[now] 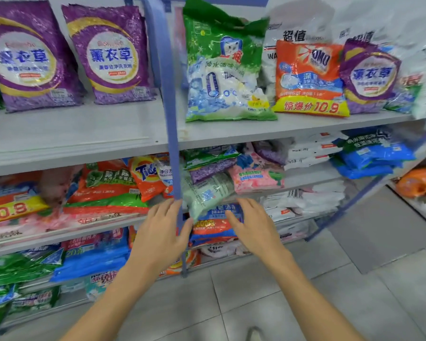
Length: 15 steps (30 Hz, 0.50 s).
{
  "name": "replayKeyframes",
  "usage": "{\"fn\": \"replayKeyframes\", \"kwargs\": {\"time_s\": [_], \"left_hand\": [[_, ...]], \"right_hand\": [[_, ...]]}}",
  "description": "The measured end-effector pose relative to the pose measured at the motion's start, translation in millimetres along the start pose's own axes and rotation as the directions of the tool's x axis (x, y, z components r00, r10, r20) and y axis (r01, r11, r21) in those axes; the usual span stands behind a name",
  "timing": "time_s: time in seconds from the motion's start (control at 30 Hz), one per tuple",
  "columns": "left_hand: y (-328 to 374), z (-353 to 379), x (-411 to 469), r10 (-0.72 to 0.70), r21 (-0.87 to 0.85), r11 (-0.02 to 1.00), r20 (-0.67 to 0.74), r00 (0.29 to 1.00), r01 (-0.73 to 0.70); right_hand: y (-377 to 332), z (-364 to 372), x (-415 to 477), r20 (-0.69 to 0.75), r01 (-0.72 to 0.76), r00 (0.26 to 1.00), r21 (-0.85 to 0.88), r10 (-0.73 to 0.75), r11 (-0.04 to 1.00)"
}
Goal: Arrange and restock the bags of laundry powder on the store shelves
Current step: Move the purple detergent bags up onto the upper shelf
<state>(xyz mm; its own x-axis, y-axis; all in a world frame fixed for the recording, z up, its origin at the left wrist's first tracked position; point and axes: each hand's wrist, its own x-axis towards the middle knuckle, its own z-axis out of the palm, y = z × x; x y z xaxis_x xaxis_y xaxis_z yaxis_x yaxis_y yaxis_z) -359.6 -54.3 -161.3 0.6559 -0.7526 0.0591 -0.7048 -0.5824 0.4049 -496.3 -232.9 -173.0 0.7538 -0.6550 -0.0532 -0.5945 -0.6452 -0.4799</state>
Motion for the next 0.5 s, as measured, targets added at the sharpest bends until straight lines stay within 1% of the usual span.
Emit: {"fn": "replayKeyframes", "kwargs": {"time_s": [0.1,0.27,0.37,0.5], "left_hand": [[44.3,30.6,28.5,-0.031,-0.020,0.999,0.016,0.999,0.031],[119.4,75.0,83.9,-0.094,-0.065,0.993,0.033,0.995,0.096],[148.8,96.5,118.8,-0.141,-0.076,0.987,0.028,0.990,0.142],[173.7,130.1,162.9,-0.181,-0.155,0.972,-0.007,0.984,0.177]], "right_hand": [[53.4,-25.0,18.0,0.011,-0.022,1.000,0.025,0.021,0.999],[137.9,-62.4,65.5,0.007,-0.024,1.000,0.019,0.024,1.000],[178.3,-72.4,94.8,0.028,-0.003,1.000,0.032,0.003,0.999],[212.5,-76.4,136.2,0.053,0.030,0.998,0.020,-0.031,0.999]]}}
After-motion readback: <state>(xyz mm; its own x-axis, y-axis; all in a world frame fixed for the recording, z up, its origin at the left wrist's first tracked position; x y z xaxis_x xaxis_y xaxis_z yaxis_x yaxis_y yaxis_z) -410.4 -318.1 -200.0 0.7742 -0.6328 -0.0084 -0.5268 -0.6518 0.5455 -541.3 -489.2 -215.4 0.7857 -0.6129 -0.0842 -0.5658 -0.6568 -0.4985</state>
